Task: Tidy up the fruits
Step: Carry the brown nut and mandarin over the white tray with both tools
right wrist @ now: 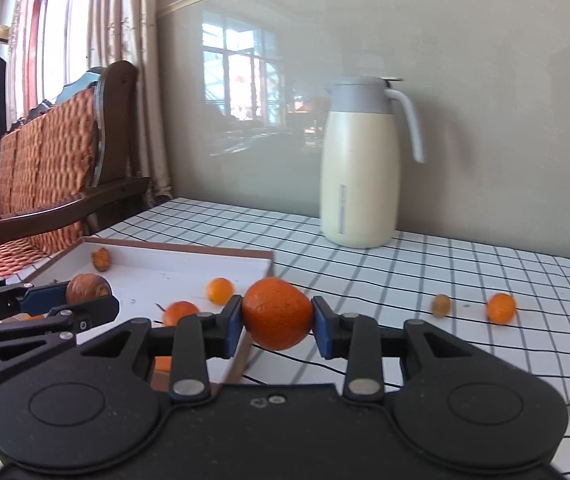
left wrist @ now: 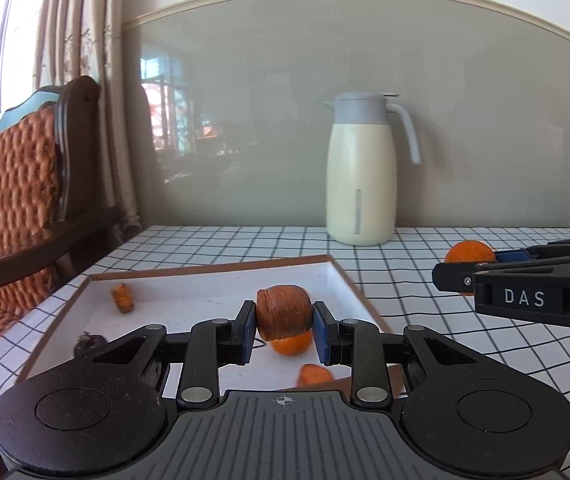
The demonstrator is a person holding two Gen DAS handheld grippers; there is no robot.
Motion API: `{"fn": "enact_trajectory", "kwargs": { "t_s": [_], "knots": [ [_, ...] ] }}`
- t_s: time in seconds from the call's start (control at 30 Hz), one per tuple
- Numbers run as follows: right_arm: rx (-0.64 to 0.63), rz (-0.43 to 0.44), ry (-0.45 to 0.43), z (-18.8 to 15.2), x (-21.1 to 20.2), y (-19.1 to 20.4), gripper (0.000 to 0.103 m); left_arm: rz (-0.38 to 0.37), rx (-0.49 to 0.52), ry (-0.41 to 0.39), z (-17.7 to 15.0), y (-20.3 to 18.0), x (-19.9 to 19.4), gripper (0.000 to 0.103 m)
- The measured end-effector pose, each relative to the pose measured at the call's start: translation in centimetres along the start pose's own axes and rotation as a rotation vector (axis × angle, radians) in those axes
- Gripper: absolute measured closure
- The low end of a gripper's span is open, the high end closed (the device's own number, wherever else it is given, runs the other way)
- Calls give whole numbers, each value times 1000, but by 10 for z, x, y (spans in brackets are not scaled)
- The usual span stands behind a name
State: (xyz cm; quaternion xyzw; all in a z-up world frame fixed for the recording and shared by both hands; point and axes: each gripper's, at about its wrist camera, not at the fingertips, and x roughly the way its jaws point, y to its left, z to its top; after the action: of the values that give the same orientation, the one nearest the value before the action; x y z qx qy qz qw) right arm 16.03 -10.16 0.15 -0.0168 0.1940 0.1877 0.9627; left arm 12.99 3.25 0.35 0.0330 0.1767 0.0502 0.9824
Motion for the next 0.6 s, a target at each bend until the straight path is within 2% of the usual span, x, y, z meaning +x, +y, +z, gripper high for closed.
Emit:
{"fn": "enact_trajectory", "kwargs": {
  "t_s": [0.6],
  "knots": [
    [-54, 59, -21, 10, 28, 50, 75, 123, -72, 2, 0, 80, 8, 73]
  ]
}}
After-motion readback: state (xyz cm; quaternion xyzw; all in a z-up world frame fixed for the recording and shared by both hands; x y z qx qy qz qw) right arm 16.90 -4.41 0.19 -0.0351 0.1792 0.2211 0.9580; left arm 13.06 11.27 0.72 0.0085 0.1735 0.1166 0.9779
